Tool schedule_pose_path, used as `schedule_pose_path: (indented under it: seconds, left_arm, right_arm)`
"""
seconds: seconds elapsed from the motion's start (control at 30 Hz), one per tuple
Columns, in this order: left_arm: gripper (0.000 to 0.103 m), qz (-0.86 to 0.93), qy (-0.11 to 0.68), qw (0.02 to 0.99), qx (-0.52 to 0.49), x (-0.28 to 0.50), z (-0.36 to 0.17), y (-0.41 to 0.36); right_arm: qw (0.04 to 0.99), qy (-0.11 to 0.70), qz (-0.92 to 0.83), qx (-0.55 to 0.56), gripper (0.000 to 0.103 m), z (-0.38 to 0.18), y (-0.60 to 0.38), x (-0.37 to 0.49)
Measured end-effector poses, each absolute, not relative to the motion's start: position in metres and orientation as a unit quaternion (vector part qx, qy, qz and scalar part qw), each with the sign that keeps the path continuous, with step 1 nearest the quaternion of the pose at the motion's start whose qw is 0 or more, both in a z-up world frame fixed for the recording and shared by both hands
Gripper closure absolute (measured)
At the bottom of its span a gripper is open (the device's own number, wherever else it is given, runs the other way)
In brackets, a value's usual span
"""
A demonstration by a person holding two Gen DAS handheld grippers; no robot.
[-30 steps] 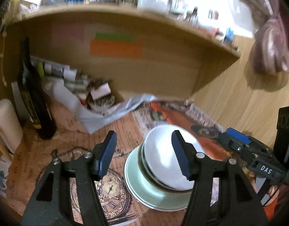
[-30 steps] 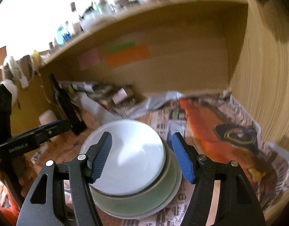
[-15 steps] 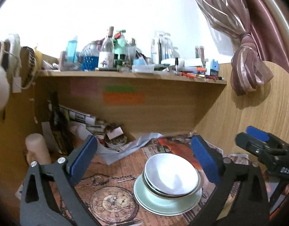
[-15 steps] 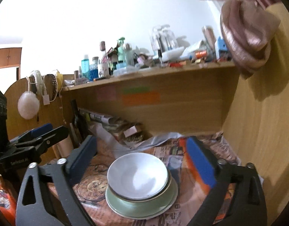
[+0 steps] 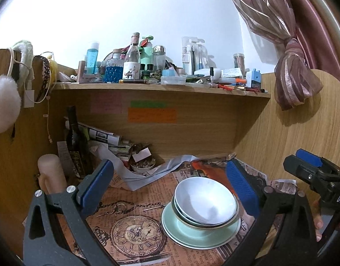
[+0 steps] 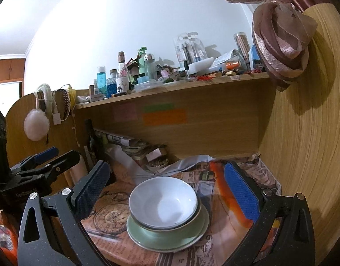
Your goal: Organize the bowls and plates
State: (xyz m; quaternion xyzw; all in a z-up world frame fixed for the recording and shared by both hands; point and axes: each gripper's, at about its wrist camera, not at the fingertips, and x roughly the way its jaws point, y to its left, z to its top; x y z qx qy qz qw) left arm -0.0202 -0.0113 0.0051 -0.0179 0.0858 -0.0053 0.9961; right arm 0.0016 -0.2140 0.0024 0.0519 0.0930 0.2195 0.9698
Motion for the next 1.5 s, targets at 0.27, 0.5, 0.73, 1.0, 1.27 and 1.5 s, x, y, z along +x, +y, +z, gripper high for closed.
schedule_pose_path:
  seconds: [0.27, 0.5, 0.73, 1.0, 1.27, 1.5]
  left_arm:
    - [0.000, -0.003, 0.090, 0.996, -0.016, -0.018, 0.003, -0.012]
    - [0.000, -0.003, 0.093, 0.996, -0.017, -0.016, 0.002, -0.013]
    - [0.000, -0.002, 0.093, 0.995, -0.017, -0.016, 0.002, -0.013]
    - [0.000, -0.003, 0.094, 0.995, -0.018, -0.016, 0.001, -0.013]
    - [0.000, -0.002, 0.093, 0.995, -0.017, -0.016, 0.001, -0.013]
    - [0.000, -0.002, 0.094, 0.995, -0.017, -0.016, 0.001, -0.012]
  right_arm:
    - [0.969, 0.096, 0.222, 0.051, 0.000, 0.001, -0.211, 0.004]
    - [0.968, 0.099, 0.223, 0.052, 0.000, -0.001, -0.210, 0.004]
    - [0.968, 0.100, 0.225, 0.052, 0.000, -0.001, -0.208, 0.005]
    - [0.967, 0.103, 0.227, 0.054, 0.000, -0.002, -0.205, 0.005]
    - [0.967, 0.101, 0.228, 0.051, 0.000, -0.002, -0.202, 0.004]
    - [0.967, 0.101, 0.229, 0.051, 0.000, -0.001, -0.202, 0.003]
